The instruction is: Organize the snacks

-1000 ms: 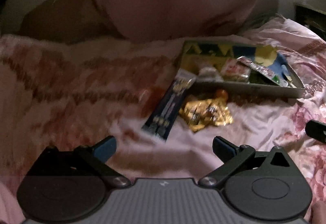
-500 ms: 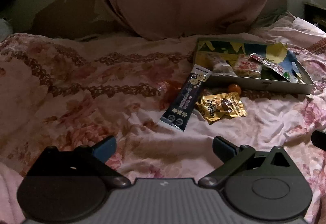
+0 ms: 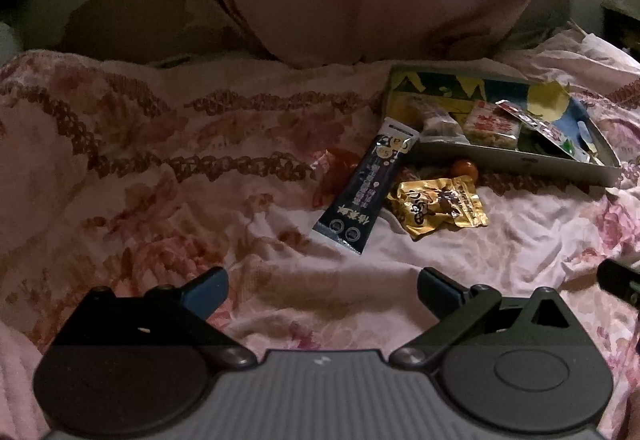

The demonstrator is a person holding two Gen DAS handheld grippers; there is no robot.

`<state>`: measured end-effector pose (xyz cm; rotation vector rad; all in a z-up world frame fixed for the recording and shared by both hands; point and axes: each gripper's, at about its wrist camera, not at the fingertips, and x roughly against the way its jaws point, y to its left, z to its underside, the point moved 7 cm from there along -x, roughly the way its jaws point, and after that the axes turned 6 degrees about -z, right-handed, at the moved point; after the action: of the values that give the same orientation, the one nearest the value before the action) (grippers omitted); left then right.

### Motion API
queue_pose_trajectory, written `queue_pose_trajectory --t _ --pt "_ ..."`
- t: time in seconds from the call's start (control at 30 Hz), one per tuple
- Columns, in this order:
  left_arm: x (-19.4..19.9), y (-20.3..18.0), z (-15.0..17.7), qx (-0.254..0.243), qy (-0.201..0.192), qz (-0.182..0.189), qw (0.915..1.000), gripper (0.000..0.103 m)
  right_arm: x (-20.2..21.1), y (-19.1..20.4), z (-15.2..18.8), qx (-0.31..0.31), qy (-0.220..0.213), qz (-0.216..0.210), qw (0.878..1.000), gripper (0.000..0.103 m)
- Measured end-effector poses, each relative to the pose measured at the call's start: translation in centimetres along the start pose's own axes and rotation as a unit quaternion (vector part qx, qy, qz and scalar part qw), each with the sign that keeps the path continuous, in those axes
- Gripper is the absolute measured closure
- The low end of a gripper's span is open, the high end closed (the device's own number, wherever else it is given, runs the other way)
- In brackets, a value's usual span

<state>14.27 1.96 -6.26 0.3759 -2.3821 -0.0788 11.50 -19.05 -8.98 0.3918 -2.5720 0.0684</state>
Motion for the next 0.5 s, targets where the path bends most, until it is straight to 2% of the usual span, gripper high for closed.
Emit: queue_pose_trajectory --t 0.23,0.4,0.5 --pt "-1.1 1.1 -0.2 0.034 0.019 0.009 0.9992 0.001 -0.8 0.7 0.2 0.010 0.013 -0.011 1.000 0.001" --pt "-2.3 1.8 -1.0 0.037 0.024 0.012 0.9990 0.001 -1.7 1.1 0.3 0.015 0.031 -0.032 0.999 0.001" --pt "-3.4 2.6 -1.1 0.050 0.036 -0.003 0.9981 0.001 -2.5 1.4 0.3 0.015 0.043 -0.041 0.998 0.001"
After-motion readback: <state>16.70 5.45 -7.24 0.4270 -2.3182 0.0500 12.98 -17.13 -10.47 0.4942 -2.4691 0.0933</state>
